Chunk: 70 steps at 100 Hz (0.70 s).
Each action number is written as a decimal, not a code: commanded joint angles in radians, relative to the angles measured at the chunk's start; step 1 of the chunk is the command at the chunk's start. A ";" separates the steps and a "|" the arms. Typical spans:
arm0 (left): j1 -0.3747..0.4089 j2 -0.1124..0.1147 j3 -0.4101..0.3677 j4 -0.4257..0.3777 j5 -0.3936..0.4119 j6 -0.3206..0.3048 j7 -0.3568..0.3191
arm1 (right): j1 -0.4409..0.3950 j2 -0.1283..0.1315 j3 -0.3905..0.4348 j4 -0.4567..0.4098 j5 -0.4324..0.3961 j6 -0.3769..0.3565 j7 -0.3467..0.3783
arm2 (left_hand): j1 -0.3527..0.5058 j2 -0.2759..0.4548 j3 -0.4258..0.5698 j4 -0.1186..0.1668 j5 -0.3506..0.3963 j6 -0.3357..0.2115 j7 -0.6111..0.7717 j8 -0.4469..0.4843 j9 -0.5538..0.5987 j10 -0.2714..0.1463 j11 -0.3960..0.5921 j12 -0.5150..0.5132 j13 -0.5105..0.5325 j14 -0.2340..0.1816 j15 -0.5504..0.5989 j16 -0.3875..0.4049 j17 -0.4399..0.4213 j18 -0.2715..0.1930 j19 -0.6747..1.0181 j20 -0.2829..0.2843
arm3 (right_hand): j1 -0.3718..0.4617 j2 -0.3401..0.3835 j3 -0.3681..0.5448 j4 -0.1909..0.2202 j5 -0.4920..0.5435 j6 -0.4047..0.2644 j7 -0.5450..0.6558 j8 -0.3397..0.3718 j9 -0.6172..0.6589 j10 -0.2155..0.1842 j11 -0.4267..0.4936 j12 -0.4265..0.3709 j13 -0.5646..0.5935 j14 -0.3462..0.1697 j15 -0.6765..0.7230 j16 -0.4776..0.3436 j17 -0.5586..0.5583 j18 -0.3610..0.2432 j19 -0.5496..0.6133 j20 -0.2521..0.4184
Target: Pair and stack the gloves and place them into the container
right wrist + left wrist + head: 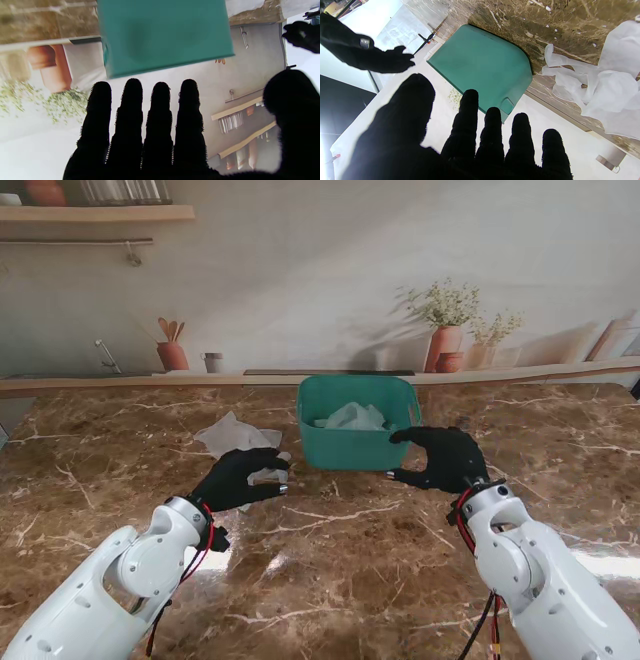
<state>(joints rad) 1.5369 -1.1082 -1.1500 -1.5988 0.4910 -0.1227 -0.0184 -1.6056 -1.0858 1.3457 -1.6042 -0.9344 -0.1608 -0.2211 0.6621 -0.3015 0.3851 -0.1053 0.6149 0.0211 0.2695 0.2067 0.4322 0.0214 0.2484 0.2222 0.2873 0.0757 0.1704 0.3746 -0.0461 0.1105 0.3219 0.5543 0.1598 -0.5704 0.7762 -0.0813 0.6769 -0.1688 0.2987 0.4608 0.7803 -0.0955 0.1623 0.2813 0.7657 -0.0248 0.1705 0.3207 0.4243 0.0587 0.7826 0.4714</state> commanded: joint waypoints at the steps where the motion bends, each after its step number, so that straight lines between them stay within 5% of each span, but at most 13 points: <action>1: -0.025 -0.001 0.002 0.013 0.000 -0.001 -0.014 | -0.037 -0.006 -0.006 0.023 0.011 0.019 0.001 | 0.019 0.035 -0.033 0.026 -0.010 -0.002 -0.017 -0.009 0.000 -0.026 -0.018 -0.005 -0.010 -0.030 -0.023 -0.005 0.004 -0.032 0.025 0.001 | -0.031 -0.008 0.014 0.039 -0.038 0.016 -0.027 -0.017 -0.020 0.009 -0.016 -0.018 -0.022 -0.006 -0.011 -0.033 -0.009 -0.032 -0.022 -0.026; 31: -0.158 0.018 -0.007 0.081 0.009 0.034 -0.128 | -0.056 -0.011 -0.007 0.050 0.033 0.031 -0.022 | 0.008 0.041 -0.015 0.026 -0.015 -0.006 -0.017 -0.009 0.004 -0.038 -0.008 0.000 0.007 -0.055 -0.015 -0.002 0.003 -0.024 0.115 -0.020 | -0.010 -0.001 0.004 0.036 -0.023 0.014 -0.016 -0.012 -0.016 0.013 -0.011 -0.021 -0.010 -0.003 0.004 -0.033 -0.007 -0.024 -0.010 -0.032; 70: -0.375 0.035 0.021 0.310 0.037 0.085 -0.240 | -0.038 -0.013 -0.016 0.078 0.049 0.034 -0.020 | 0.001 0.030 0.038 0.024 -0.025 -0.016 -0.008 -0.004 0.006 -0.045 0.005 0.008 0.016 -0.061 -0.005 -0.001 0.003 -0.026 0.187 -0.039 | 0.007 -0.002 -0.005 0.037 -0.015 0.013 -0.007 -0.007 -0.006 0.014 -0.002 -0.018 0.001 0.000 0.017 -0.022 -0.003 -0.012 0.012 -0.033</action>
<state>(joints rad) 1.1916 -1.0847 -1.1294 -1.3188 0.5230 -0.0531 -0.2478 -1.6403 -1.0963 1.3315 -1.5352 -0.8937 -0.1338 -0.2609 0.6621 -0.3015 0.3883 -0.1053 0.6149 0.0210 0.2695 0.2065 0.4322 0.0138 0.2484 0.2222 0.2873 0.0633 0.1704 0.3746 -0.0410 0.1090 0.4720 0.5287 0.1624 -0.5705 0.7764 -0.0813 0.6769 -0.1617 0.2987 0.4606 0.7802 -0.0849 0.1623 0.2800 0.7673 -0.0248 0.1822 0.3114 0.4244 0.0585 0.7821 0.4601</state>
